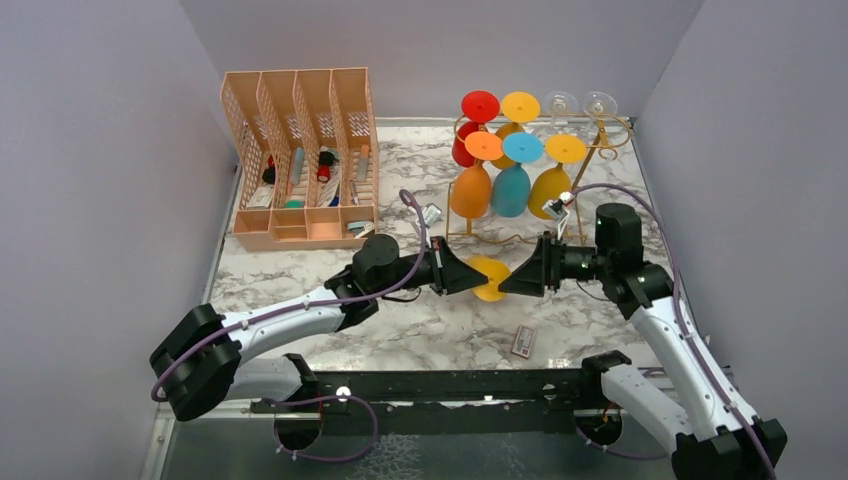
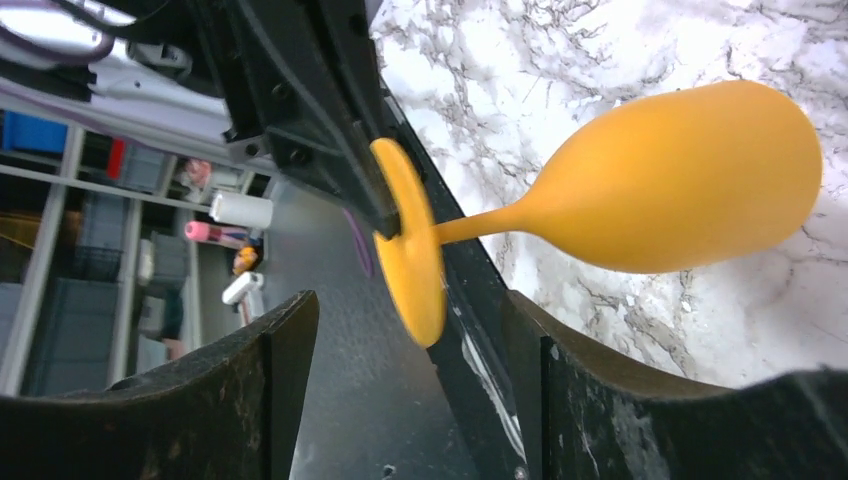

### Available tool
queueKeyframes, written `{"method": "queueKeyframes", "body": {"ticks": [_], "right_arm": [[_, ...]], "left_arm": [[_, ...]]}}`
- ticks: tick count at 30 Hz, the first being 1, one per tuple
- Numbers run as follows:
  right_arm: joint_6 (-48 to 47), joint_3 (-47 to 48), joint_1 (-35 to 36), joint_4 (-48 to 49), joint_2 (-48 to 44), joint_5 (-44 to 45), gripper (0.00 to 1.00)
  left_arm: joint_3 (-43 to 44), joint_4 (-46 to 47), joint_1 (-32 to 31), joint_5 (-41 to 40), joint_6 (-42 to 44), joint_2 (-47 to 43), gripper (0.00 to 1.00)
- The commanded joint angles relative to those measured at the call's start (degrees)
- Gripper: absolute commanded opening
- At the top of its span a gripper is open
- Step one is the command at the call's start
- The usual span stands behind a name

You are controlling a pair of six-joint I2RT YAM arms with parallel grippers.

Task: Take the wine glass off the wine glass rack
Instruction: Place the wine glass at the center of the board.

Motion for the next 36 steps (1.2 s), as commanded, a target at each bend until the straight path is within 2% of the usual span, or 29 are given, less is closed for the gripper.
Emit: {"method": "queueKeyframes", "body": {"ticks": [1,6,9,14,20,23,29,33,36], "right_arm": [[-4.0,-1.7,0.4,-2.5,-6.4,1.6,0.71],[3.5,-6.8,0.4,1.1,-10.4,-1.8,0.68],[7.8,-8.8,0.3,2.5,-14.0,-0.3,0.61],[16.9,-13.7,0.3,11.9,-16.6,-3.1,0.55],[17.7,-13.7,0.4,14.2,-13.7,-3.9,0.51],[17.5,-13.5,0.4,14.0,-13.0,-2.2,0.44],[22.6,-15.8,0.4,19.9,-15.1,-1.0,0.38],[22.8,-18.1,0.4,22.2,-13.2,-3.3,0.31],[20.8,-18.3,0.4,20.7,-13.2,-5.1,0.32]], "left_arm": [[-1.5,-0.7,-0.1,4.4,3.9,-0.8,0.00],[-0.9,-0.9,-0.3,3.4,4.6,-3.8,0.00],[-0.7,-1.0,-0.3,3.9,5.5,-4.3,0.00],[-1.3,-1.0,-0.2,5.3,3.9,-4.2,0.00],[-1.4,-1.0,-0.2,5.6,3.1,-4.0,0.00],[-0.8,-1.1,-0.2,6.4,3.6,-2.8,0.00],[0.4,-1.0,-0.3,7.6,3.5,-2.2,0.00],[-0.5,-1.0,-0.2,6.1,3.5,-3.4,0.00],[-0.7,-1.0,-0.4,3.6,3.4,-3.9,0.00]]}}
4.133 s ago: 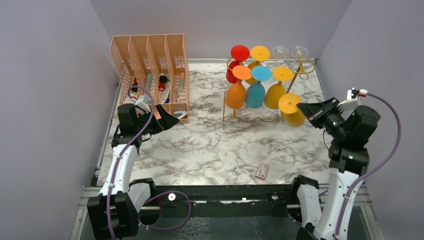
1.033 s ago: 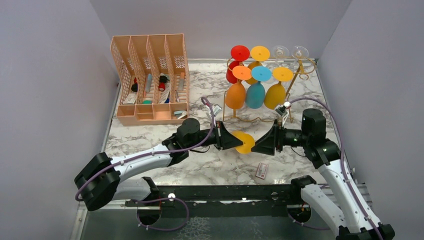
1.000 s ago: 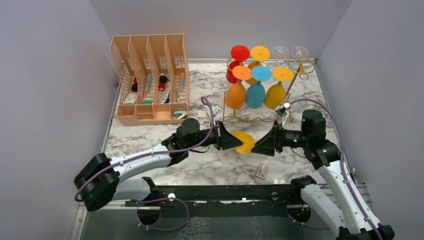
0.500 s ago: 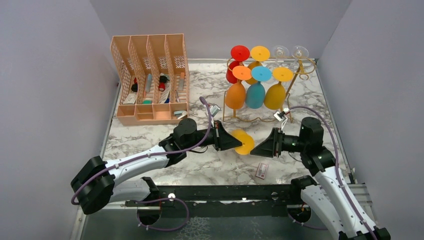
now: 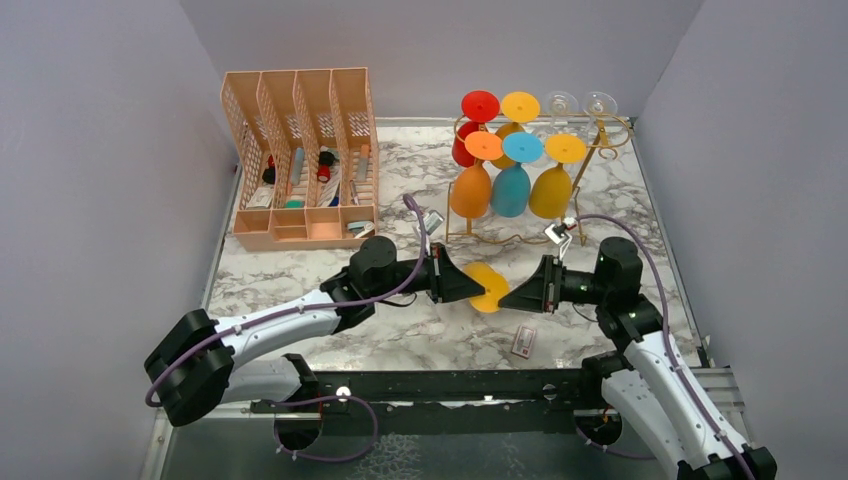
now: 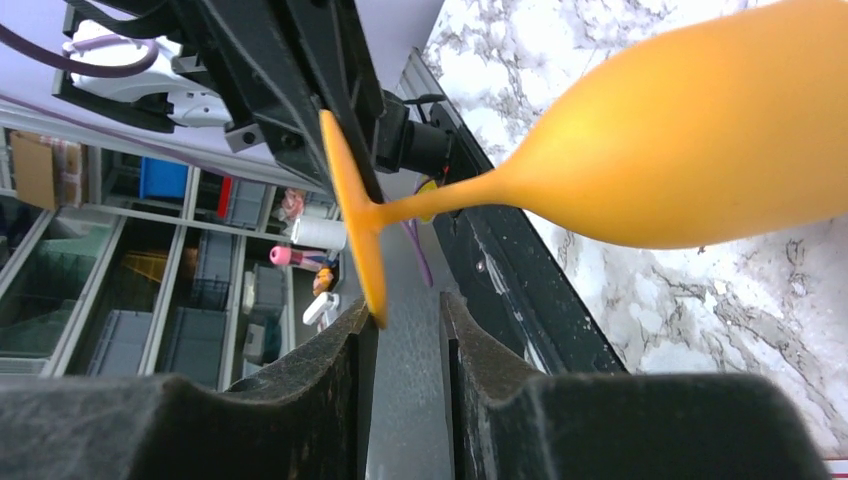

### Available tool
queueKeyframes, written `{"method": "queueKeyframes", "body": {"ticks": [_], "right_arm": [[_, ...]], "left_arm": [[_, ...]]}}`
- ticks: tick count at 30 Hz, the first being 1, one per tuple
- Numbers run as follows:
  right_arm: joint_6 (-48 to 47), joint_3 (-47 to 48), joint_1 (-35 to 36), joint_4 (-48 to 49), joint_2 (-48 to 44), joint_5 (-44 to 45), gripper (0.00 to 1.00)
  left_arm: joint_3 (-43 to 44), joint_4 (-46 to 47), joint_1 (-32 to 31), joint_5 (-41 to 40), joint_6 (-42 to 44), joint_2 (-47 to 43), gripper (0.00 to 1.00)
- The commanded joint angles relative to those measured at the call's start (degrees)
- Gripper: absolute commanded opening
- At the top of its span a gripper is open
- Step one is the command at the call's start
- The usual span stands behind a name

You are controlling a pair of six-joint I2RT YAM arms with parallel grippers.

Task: Take the wine glass off the wine glass rack
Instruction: Place the wine glass at the center of the board.

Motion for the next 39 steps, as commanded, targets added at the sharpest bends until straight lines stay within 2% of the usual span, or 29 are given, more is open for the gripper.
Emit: {"method": "queueKeyframes", "body": {"ticks": [1,7,10,14,17,19,20,23,25,30,31,34,36,39], "right_arm": [[-0.3,-1.1,0.4,2.4,0.6,-3.8,0.32],[1.5,-2.4,0.4,9.0,5.0,-5.8,0.28],[4.5,-3.0,0.5,12.6,4.1,-6.2,0.27],[5.3,-3.7,0.6,13.5,3.0,-6.0,0.17],[4.5,-4.0,0.7,15.1,3.3,-7.2,0.03],[1.3,-3.2,0.7,13.0,3.6,-7.8,0.01],[0.5,-2.8,0.7,12.8,3.8,-8.4,0.01],[-2.0,-0.9,0.7,11.8,4.0,-9.8,0.01],[-6.4,1.2,0.7,7.5,3.5,-8.8,0.01],[-15.5,3.1,1.4,0.2,0.9,-6.9,0.01],[-16.5,2.8,1.4,0.1,-0.2,-6.3,0.01],[-19.5,0.8,1.4,2.6,-3.7,-6.0,0.01],[-16.5,-2.5,1.5,12.2,-6.4,-6.2,0.01],[-12.2,-6.3,1.5,30.4,-8.8,-8.2,0.01]], "left_arm": [[0.6,1.6,-0.4,-2.2,0.0,-1.7,0.00],[3.2,1.6,-0.6,-0.9,1.4,2.3,0.00],[4.6,1.6,-0.9,-0.4,1.3,4.5,0.00],[5.4,1.7,-1.0,-0.2,1.7,5.1,0.00],[5.3,1.6,-1.0,-0.3,2.2,4.6,0.00],[4.8,1.6,-1.0,-0.5,2.4,4.0,0.00],[4.5,1.6,-1.0,-0.7,2.4,3.7,0.03],[3.8,1.3,-0.9,-1.0,2.2,2.6,0.40],[3.9,-0.7,-0.9,-1.7,2.7,0.8,0.62],[5.7,-12.7,-0.2,-8.3,6.5,-5.3,0.94],[6.9,-17.2,0.1,-10.4,7.8,-6.5,0.98],[10.7,-28.8,3.0,-14.9,11.1,-8.9,0.99],[11.8,-32.4,8.6,-11.4,11.1,-9.0,0.99],[10.8,-31.1,20.3,1.1,7.1,-8.0,0.99]]}}
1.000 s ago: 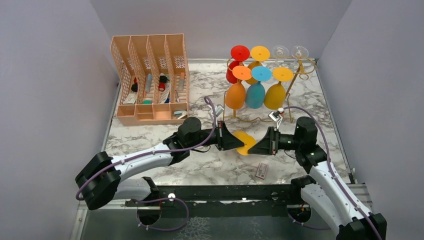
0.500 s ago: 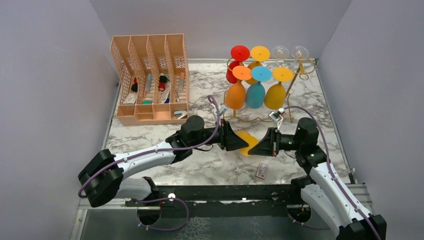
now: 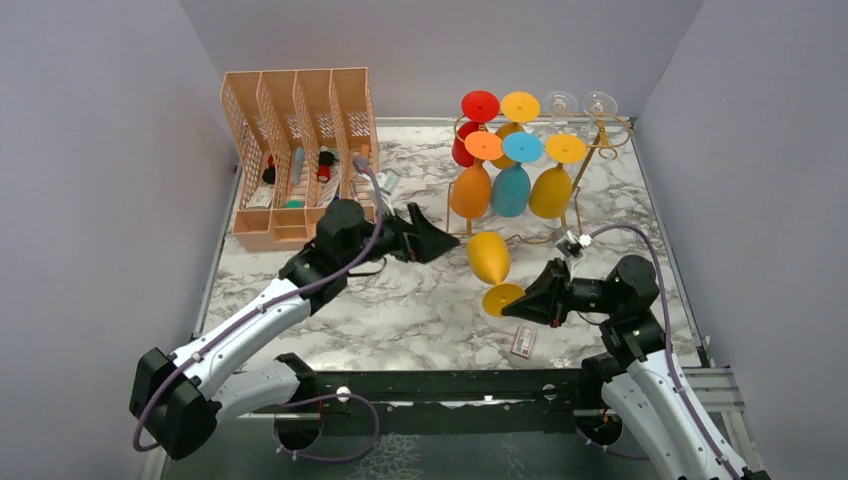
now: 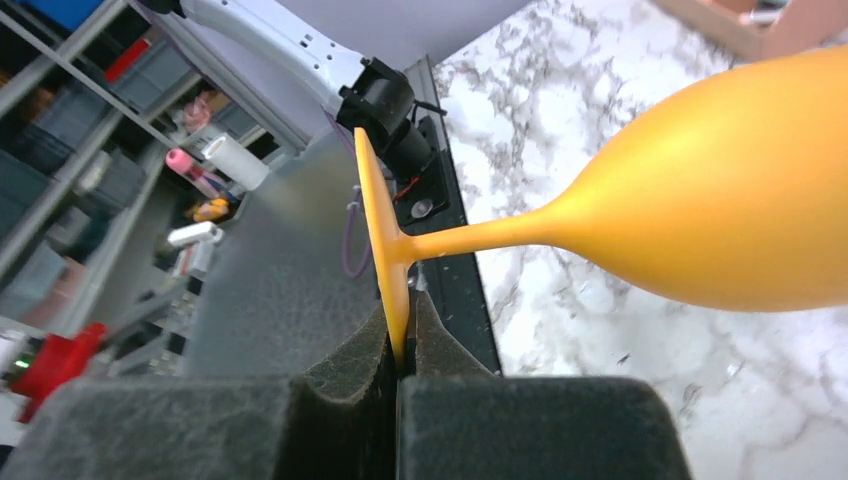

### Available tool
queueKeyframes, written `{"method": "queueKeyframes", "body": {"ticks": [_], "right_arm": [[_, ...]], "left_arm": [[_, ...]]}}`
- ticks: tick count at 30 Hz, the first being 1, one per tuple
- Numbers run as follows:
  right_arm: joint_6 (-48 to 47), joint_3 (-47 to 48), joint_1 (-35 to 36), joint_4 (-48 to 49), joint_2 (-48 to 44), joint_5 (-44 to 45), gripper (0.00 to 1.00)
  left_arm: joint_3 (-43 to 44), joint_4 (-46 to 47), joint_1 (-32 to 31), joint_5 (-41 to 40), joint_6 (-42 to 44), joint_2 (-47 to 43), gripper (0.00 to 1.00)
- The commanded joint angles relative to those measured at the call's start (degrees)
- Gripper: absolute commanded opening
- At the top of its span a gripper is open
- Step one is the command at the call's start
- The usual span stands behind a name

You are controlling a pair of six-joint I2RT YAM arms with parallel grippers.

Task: Take the wine glass off the wine glass rack
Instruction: Place the wine glass at the center of the board.

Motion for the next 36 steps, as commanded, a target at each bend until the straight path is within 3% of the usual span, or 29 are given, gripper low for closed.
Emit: {"method": "queueKeyframes", "body": {"ticks": [1,3,6,9,13,21,27,36], "right_arm": [[3.2,-4.8,0.4,25.9,-2.7,-3.1,0.01],[5.2,-6.1,0.4,33.6,-2.2,-4.6,0.01],[5.5,-6.4,0.4,33.4,-1.3,-7.7,0.01],[9.5,-8.0,0.4,36.6,-1.8,-9.3,0.01],[19.8,-11.9,0.4,51.2,-4.7,-10.4,0.01],[24.8,-12.7,0.4,52.0,-7.6,-11.1,0.01],[26.0,-12.2,0.5,48.9,-7.0,-12.3,0.01],[22.9,-11.8,0.5,45.0,-8.2,-12.2,0.01]], "left_arm": [[-0.7,-3.8,14.4,12.8,-3.8,0.2,0.99],[-3.0,3.3,18.3,17.9,-8.5,-0.4,0.99],[-5.1,12.1,20.4,22.4,-13.4,-0.9,0.99],[-4.4,13.7,20.5,25.8,-14.0,-0.2,0.99],[-4.0,14.8,20.4,28.5,-14.2,0.0,0.99],[0.0,16.3,15.0,33.8,-14.4,6.4,0.94],[4.6,18.5,8.9,32.4,-14.3,11.7,0.89],[5.2,20.4,5.2,35.1,-15.0,14.7,0.67]]}}
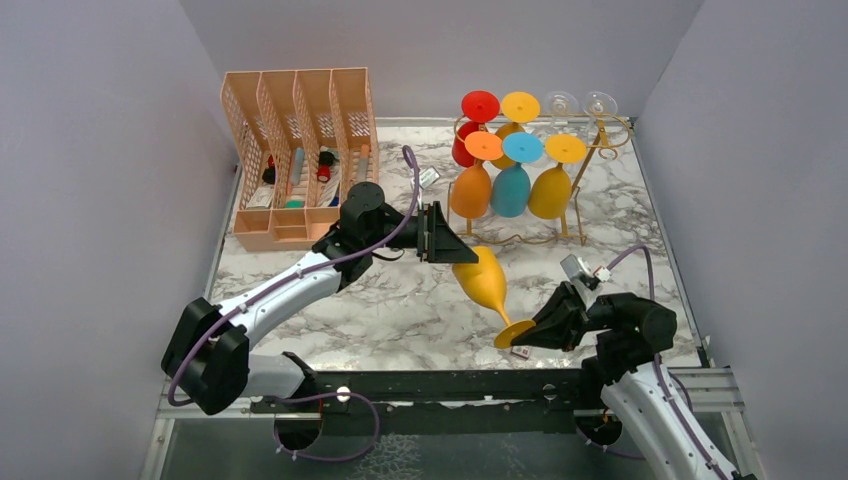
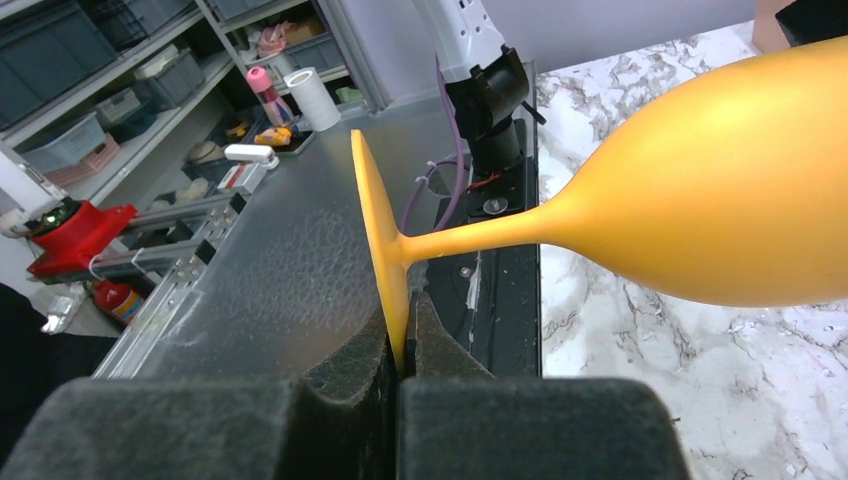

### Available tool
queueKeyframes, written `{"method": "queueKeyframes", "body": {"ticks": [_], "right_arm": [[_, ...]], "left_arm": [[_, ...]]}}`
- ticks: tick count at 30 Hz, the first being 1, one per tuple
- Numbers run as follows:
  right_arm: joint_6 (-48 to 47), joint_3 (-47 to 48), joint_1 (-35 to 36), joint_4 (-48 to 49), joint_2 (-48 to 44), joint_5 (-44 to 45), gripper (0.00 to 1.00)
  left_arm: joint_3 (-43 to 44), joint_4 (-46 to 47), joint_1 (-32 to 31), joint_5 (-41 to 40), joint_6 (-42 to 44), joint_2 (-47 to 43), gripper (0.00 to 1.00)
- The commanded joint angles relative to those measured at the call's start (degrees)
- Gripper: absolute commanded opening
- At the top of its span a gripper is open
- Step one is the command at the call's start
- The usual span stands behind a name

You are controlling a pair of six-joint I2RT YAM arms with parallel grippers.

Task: Take the wine glass off the wine glass rack
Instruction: Place the wine glass at the center of the board.

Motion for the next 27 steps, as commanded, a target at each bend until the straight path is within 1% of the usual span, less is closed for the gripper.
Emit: {"method": "queueKeyframes", "body": {"ticks": [1,3,4,5,8,9,13,15,18,19,20,23,25,27], "right_arm": [[-1.8,0.7,0.3,-2.4,-1.0,-0.6,0.01],[-2.4,0.9,0.3,-3.0,-0.9,-0.7,0.01],[-3.3,1.1,0.3,-4.9,-0.8,-0.5,0.01],[-5.1,1.6,0.3,-8.1,-0.6,-0.2,0.01],[-14.1,4.6,0.3,-22.0,0.5,2.0,0.01],[-16.1,5.1,0.3,-24.3,1.2,2.5,0.01],[-17.4,5.5,0.3,-26.2,3.9,3.4,0.03],[-18.2,5.7,0.3,-27.8,4.7,4.5,0.06],[-18.9,5.8,0.3,-29.1,5.1,5.6,0.10],[-19.4,6.0,0.3,-29.7,5.1,6.0,0.13],[-20.1,6.1,0.3,-30.7,5.0,6.7,0.18],[-22.9,7.1,0.3,-35.2,4.1,9.8,0.34],[-24.1,7.5,0.3,-37.6,3.6,11.4,0.42],[-24.5,7.4,0.3,-38.8,3.0,12.8,0.47]], "left_arm": [[1.0,3.7,-0.6,3.5,-0.7,-0.1,0.66],[1.1,4.3,-0.7,4.8,-0.8,0.0,0.61],[1.2,4.4,-0.8,5.3,-0.8,0.0,0.58],[1.2,4.6,-0.7,5.9,-0.8,0.1,0.54],[1.4,4.8,-0.7,7.0,-0.9,-0.1,0.44],[1.4,4.8,-0.8,7.3,-0.8,-0.2,0.42],[1.7,4.9,-0.7,8.3,-0.4,-0.7,0.29],[1.9,4.9,-0.6,8.8,-0.3,-0.9,0.25],[2.1,4.9,-0.5,9.4,0.0,-1.2,0.16],[2.1,4.9,-0.3,9.5,0.0,-1.4,0.13],[2.1,4.9,-0.1,9.6,0.1,-1.5,0.09],[2.0,4.9,0.7,10.2,0.0,-1.7,0.01],[1.8,4.9,1.6,10.6,-0.2,-2.0,0.00],[1.6,4.9,2.3,10.9,-0.4,-2.3,0.00]]}}
